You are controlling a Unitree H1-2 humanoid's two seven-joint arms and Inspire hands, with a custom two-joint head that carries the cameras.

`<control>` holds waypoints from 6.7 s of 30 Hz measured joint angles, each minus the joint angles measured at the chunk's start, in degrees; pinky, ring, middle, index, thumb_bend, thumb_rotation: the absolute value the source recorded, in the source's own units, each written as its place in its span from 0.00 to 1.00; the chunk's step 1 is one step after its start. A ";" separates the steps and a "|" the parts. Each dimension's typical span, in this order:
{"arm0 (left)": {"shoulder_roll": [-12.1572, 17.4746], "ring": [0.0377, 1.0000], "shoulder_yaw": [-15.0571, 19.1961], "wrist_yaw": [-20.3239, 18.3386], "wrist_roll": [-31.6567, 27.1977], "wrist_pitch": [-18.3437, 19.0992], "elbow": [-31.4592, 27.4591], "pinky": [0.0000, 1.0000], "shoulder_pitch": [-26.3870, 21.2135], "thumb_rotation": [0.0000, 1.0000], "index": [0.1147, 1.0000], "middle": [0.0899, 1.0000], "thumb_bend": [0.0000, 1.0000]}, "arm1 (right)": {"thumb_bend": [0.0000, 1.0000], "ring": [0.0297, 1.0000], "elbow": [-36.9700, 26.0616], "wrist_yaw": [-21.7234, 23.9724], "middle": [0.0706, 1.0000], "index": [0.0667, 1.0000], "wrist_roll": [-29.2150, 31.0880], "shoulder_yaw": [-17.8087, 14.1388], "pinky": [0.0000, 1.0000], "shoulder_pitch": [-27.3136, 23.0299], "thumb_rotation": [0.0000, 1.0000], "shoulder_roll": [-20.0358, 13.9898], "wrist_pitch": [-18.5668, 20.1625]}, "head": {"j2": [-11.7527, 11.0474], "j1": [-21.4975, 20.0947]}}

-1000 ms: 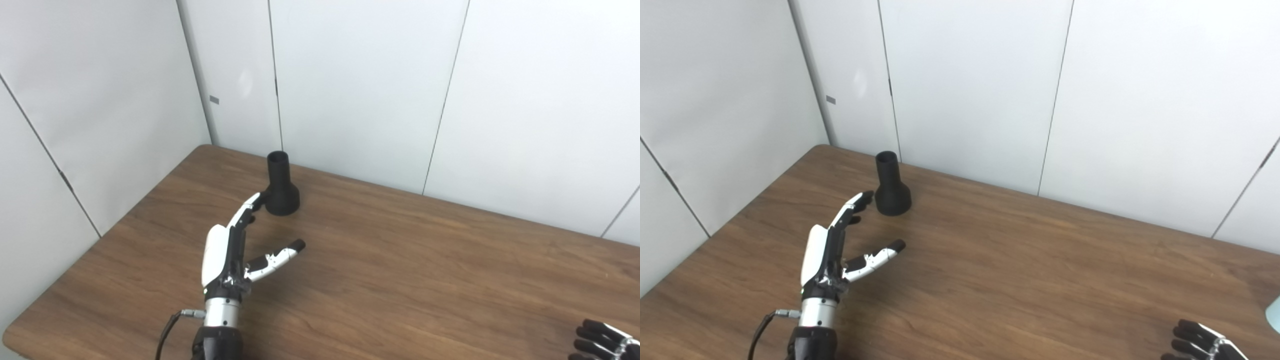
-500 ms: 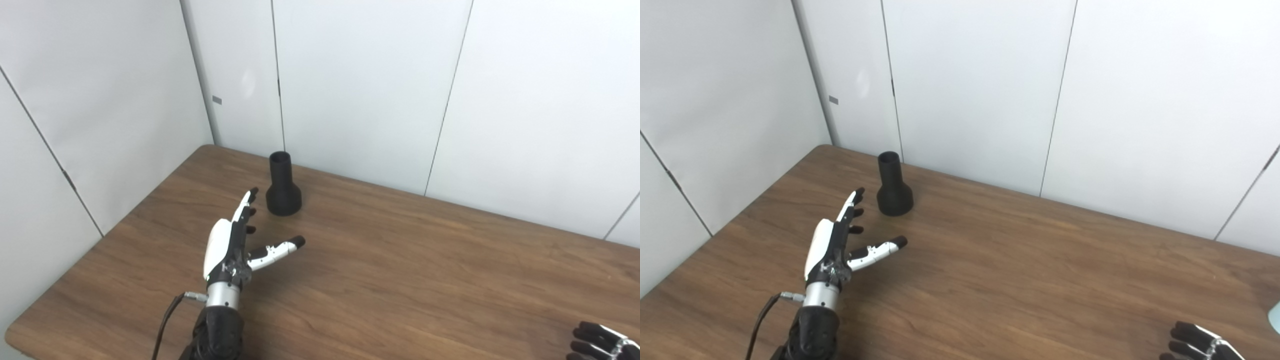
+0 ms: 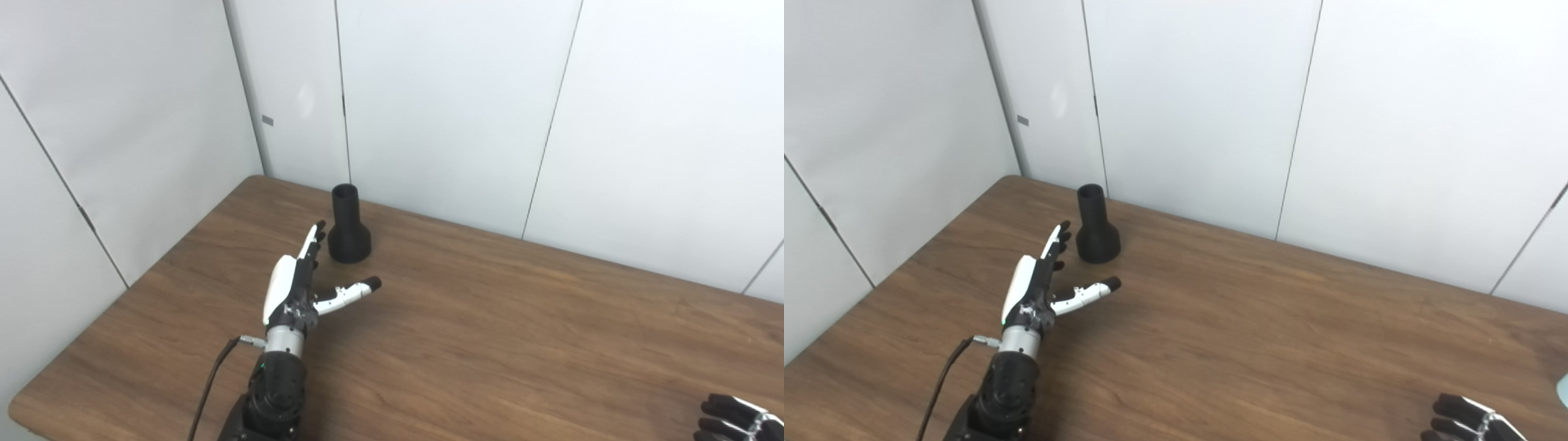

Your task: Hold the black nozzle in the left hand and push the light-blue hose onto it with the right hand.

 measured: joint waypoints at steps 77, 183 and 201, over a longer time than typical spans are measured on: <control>12.53 0.89 -14.21 2.81 8.58 4.13 25.46 0.92 -15.81 0.33 0.91 0.90 1.00 | 0.24 0.65 -0.29 0.43 0.65 0.63 -1.49 -0.34 0.57 0.39 0.00 -0.85 0.02 | 0.79 -2.29; 15.89 0.11 -23.78 13.54 21.01 -10.87 29.76 0.10 -13.01 0.04 0.42 0.17 0.52 | 0.27 0.64 -0.96 0.48 0.64 0.63 -2.33 -1.11 0.56 1.07 0.00 -1.23 0.39 | 1.58 -5.19; 14.08 0.13 -24.18 8.07 18.12 -14.24 25.51 0.11 -11.22 0.00 0.42 0.39 0.52 | 0.27 0.64 -1.47 0.03 0.65 0.63 -0.29 -2.22 0.56 0.78 0.00 -0.57 2.14 | 1.93 -6.85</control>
